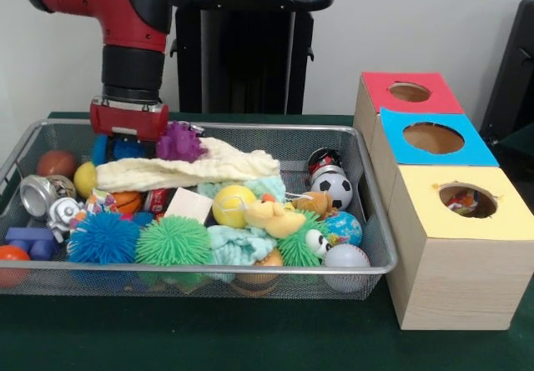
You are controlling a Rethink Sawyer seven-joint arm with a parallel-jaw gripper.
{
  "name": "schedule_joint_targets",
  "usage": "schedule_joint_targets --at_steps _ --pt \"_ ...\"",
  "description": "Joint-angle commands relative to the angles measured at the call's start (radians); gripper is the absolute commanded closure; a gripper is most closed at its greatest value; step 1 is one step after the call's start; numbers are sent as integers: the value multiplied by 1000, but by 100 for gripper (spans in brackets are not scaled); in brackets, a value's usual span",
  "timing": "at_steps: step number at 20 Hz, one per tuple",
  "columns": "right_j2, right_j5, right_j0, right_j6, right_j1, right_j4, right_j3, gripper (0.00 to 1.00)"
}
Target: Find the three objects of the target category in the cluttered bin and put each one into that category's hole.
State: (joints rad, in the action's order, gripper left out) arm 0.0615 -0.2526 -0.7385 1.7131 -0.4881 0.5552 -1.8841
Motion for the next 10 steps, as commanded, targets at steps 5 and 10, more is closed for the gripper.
schedule_joint_targets --at_steps 5,10 --pt "324 1 -41 163 27 82 -96 0" --pt "329 -27 -25 169 55 72 -91 0"
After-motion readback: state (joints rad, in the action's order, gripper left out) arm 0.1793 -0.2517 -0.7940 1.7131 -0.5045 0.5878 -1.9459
